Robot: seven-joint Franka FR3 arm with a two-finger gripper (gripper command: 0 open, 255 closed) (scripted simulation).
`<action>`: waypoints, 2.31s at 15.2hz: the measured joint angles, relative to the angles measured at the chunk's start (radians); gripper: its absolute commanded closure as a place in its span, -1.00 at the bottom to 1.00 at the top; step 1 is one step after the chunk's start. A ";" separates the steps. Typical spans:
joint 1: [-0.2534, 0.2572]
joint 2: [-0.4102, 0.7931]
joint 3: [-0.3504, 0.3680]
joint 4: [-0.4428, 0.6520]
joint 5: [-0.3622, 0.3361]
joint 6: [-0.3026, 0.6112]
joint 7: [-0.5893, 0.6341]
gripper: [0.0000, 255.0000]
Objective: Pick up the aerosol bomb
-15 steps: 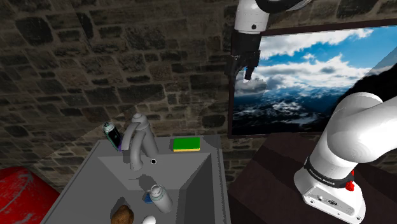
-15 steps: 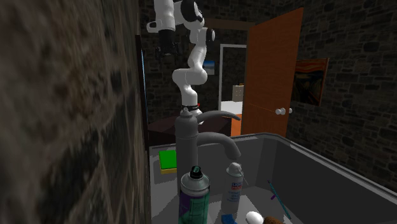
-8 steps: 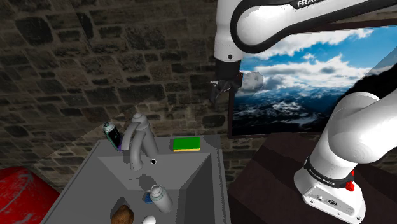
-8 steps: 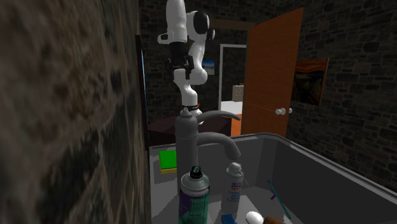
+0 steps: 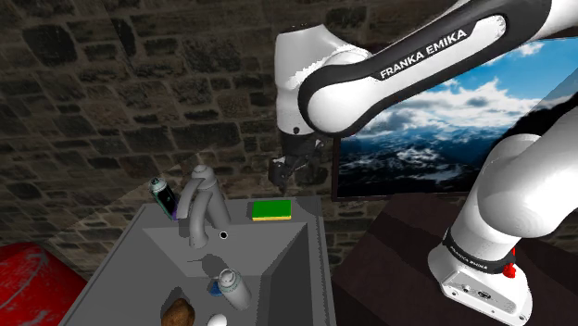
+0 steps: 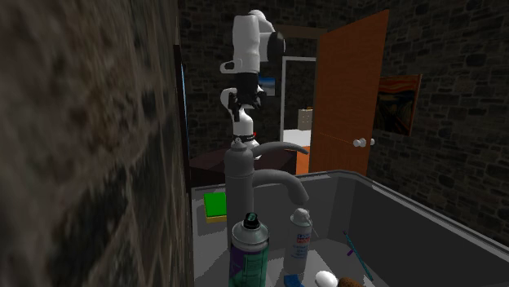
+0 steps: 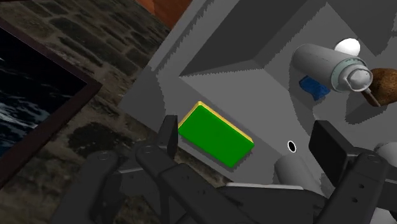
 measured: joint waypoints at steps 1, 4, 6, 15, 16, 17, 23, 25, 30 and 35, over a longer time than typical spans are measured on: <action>-0.004 0.037 0.027 0.011 -0.010 0.027 0.032 -1.00; -0.023 0.149 0.097 0.047 -0.061 0.101 0.129 -1.00; -0.039 0.239 0.147 0.077 -0.119 0.152 0.210 -1.00; 0.023 0.668 0.195 0.298 -0.535 0.235 0.650 -1.00; 0.046 0.711 0.181 0.325 -0.575 0.237 0.690 -1.00; 0.070 0.753 0.166 0.360 -0.609 0.230 0.723 -1.00; 0.228 1.004 0.068 0.590 -0.757 0.193 0.872 -1.00; 0.273 1.068 0.044 0.650 -0.784 0.186 0.907 -1.00; 0.304 1.135 0.014 0.691 -0.815 0.207 0.931 -1.00; 0.317 1.171 -0.005 0.700 -0.837 0.234 0.945 1.00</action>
